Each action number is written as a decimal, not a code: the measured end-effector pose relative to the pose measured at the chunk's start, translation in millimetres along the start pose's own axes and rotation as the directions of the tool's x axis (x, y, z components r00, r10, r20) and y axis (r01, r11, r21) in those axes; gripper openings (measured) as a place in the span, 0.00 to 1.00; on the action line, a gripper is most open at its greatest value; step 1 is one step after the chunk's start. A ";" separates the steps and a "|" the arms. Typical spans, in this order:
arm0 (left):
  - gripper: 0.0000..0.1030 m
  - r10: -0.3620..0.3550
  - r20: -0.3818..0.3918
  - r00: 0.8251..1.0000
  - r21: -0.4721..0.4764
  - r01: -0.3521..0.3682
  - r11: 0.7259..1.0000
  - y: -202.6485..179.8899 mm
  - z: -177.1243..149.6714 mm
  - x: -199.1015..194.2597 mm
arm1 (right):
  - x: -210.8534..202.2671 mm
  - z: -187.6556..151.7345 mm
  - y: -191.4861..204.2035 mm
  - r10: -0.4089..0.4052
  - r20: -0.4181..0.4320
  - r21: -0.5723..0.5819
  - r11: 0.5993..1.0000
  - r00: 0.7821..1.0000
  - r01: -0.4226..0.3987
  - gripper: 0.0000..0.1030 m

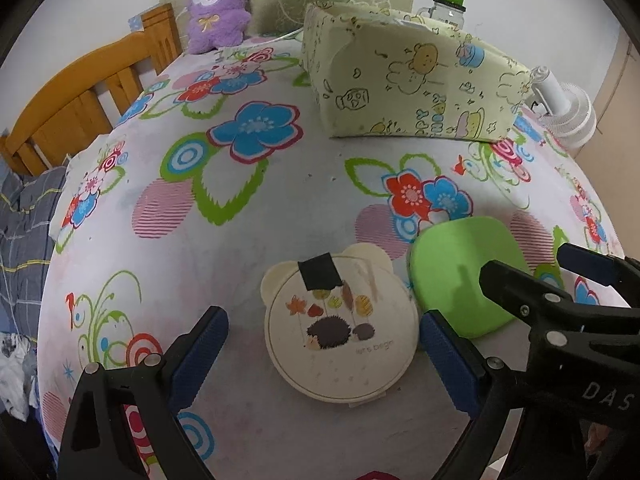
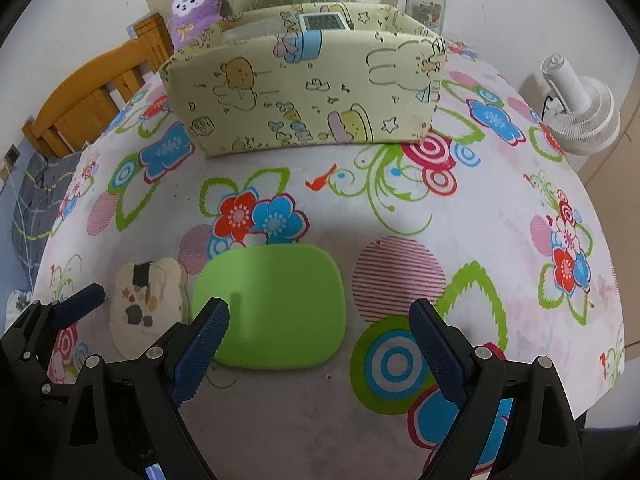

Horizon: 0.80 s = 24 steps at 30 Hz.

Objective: Organize rigid objects
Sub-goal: 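Move the left tool to the round hedgehog container while the right approaches the green dish, then close the left tool on the round container while the right grips the green dish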

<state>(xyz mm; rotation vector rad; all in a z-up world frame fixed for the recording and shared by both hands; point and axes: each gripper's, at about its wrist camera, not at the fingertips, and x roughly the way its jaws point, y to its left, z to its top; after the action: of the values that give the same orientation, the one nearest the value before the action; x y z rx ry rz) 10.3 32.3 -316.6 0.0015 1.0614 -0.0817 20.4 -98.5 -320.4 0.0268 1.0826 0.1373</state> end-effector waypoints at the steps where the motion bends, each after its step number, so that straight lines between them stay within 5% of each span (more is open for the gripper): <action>1: 0.94 0.003 0.000 1.000 0.004 -0.003 1.000 -0.3 -0.3 0.8 | 0.4 -0.4 0.5 0.001 -0.001 -0.002 1.000 1.000 -0.001 0.91; 10: 0.94 0.021 0.017 1.000 0.021 -0.021 1.000 -5.0 -0.2 2.4 | 5.6 1.7 7.0 0.015 -0.012 -0.008 1.000 1.000 -0.015 0.91; 15: 0.78 0.014 0.013 1.000 0.017 -0.014 1.000 -7.1 4.5 0.9 | 8.0 2.9 7.0 0.018 -0.018 0.007 1.000 1.000 -0.018 0.91; 24: 0.77 0.029 0.024 0.999 0.039 -0.030 0.999 -7.8 0.8 -2.4 | 14.8 4.0 15.4 0.021 -0.033 -0.008 1.000 0.999 -0.022 0.91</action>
<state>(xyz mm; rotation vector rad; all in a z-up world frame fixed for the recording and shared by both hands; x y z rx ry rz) 9.3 24.7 -313.9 0.0512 1.0355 -0.0760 29.3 -81.2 -330.2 0.0285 1.1146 0.1623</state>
